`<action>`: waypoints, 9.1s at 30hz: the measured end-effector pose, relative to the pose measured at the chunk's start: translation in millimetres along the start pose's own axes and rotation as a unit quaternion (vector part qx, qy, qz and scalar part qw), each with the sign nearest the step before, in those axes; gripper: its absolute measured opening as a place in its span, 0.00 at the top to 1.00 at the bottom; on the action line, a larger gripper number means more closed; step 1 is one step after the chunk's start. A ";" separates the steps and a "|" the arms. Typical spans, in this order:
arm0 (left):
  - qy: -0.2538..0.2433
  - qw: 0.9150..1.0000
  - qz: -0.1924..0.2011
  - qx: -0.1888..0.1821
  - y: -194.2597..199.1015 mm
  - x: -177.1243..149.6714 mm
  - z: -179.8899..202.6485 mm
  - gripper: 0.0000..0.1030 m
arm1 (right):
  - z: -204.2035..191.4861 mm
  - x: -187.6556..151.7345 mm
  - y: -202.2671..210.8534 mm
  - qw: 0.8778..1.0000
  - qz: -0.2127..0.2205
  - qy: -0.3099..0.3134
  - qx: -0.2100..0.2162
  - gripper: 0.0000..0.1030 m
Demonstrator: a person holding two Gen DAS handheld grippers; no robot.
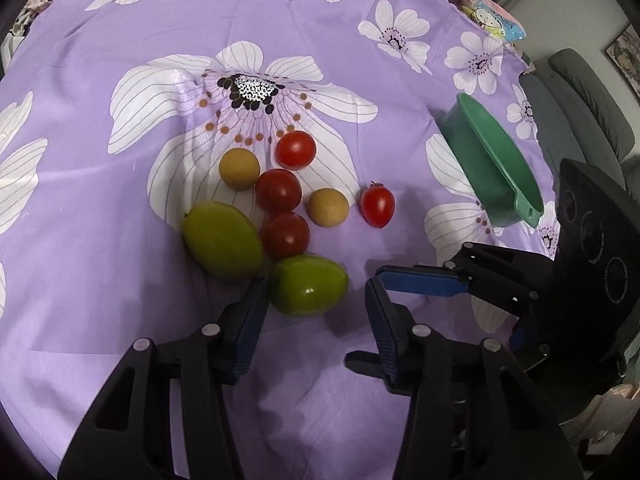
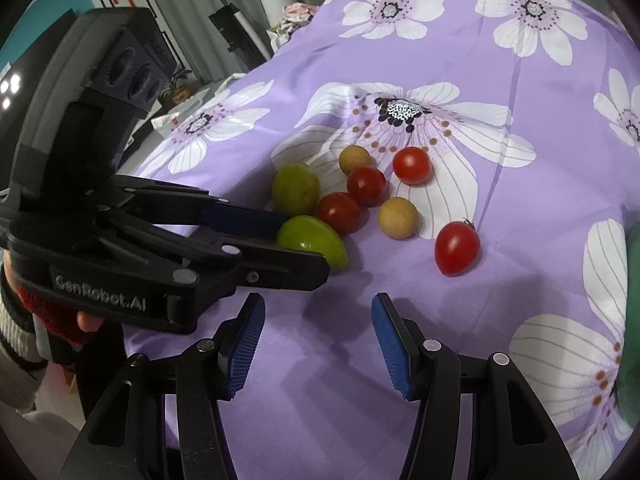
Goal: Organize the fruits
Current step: 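Grasp a green fruit with the left gripper, then lift the green fruit and carry it toward the green bowl, then lower the green fruit into the green bowl and open the left gripper, then move the left gripper back toward the second green fruit, then close the left gripper around the second green fruit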
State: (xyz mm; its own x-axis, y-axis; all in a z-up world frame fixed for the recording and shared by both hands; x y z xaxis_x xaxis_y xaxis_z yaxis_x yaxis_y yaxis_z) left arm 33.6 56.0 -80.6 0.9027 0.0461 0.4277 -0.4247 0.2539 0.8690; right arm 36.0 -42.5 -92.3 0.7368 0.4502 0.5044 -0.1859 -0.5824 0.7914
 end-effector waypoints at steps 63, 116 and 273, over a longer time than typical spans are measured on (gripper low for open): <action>-0.124 0.991 0.048 0.001 24.1 -1.3 97.9 0.62 | 2.1 -25.8 60.6 0.993 0.089 -0.033 -0.067 0.63; -0.220 0.970 0.087 -0.054 3.0 84.1 225.6 0.62 | 93.3 -33.0 173.3 0.957 0.226 -0.087 -0.161 0.63; -0.028 0.999 -0.031 0.031 -14.4 28.1 -19.9 0.68 | 7.8 42.5 -45.4 0.998 0.002 -0.061 0.030 0.51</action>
State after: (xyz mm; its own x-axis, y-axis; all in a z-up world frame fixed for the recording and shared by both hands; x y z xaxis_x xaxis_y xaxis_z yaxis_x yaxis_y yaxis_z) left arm 66.4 72.9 -86.1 0.9230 -0.0231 0.3842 -0.3728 0.1944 0.9073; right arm 80.9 -2.2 -109.5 0.8101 0.3652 0.4587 -0.1525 -0.6242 0.7662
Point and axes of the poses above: each gripper's, at about its wrist camera, not at the fingertips, and y roughly against the way its jaws point, z to its right, x to its top, the point moved 6 cm from there along -y, roughly the way its jaws point, and after that the axes turned 13 degrees about x, right-handed, at the moved point
